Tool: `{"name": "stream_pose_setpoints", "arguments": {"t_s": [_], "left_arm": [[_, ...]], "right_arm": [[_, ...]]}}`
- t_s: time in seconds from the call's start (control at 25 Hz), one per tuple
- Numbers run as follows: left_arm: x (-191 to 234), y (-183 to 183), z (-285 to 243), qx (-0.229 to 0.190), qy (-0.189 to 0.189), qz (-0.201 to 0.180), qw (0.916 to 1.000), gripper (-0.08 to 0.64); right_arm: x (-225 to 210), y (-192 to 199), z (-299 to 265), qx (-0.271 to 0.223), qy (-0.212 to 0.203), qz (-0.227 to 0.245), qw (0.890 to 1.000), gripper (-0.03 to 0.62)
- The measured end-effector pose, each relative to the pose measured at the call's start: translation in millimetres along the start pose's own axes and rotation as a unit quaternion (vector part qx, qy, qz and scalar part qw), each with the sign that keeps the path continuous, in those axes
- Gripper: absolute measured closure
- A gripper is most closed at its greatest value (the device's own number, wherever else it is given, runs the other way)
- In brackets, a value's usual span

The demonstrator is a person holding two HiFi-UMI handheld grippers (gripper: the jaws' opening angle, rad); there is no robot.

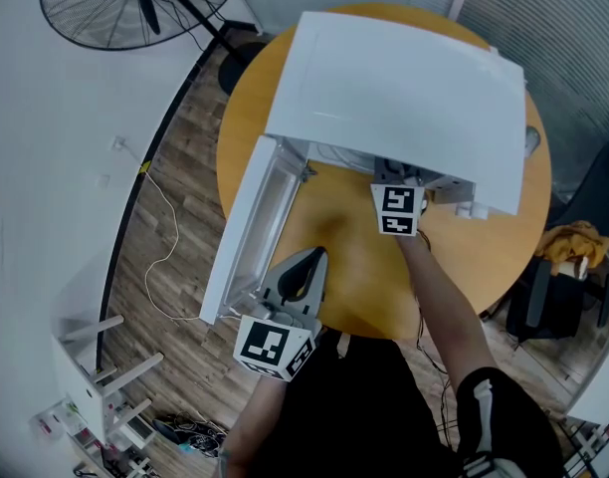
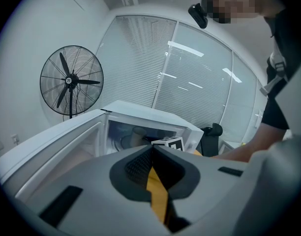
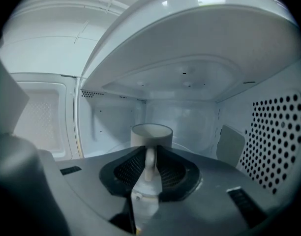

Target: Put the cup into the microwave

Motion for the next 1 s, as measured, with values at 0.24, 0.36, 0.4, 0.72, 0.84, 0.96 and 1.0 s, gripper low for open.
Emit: {"name": "stream_pose_setpoints", "arguments": {"t_s": [0.24, 0.36, 0.4, 0.72, 0.84, 0.96, 1.0], "left_arm": [[-1.2, 1.2, 4.2, -0.003, -0.002, 0.004, 1.0, 0.565], [-1.8, 3.9, 5.7, -0.003, -0.004, 0.004, 1.0, 0.565], [-2.2, 4.8, 6.3, -0.003, -0.004, 0.004, 1.0, 0.565], [-4.4, 9.3, 16.2, -0.009, -0.002, 0.004, 1.0, 0.565], [-4.2, 10.3, 22.3, -0.013, 0.003, 0.001, 0.9999, 0.565], [-4.8, 13.2, 29.2, -0.017, 0.01, -0.002, 0.9998, 0.565], [-4.8, 14.2, 31.9, -0.018, 0.013, -0.003, 0.9997, 0.565]], "right_arm": [[0.9, -0.2, 3.4, 0.003, -0.004, 0.004, 1.0, 0.465], [0.0, -0.4, 6.3, 0.001, -0.003, 0.002, 1.0, 0.451], [-0.5, -0.5, 7.7, 0.0, -0.002, 0.002, 1.0, 0.449], [0.6, 2.0, 24.2, 0.003, 0.008, -0.013, 1.0, 0.446], [5.3, 2.5, 34.4, 0.004, 0.01, -0.016, 1.0, 0.446], [11.4, 2.8, 47.5, 0.003, 0.013, -0.014, 1.0, 0.453], [13.9, 2.9, 52.4, 0.003, 0.014, -0.014, 1.0, 0.456]]}}
Point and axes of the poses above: the fingertips, and each gripper's own axes: z backward along the fingers, x to its left, y out of its underside, the point moved 8 cm from there along z, backward along the fingers, and after that the axes turned 11 degrees about x, right-handed, at the moved point
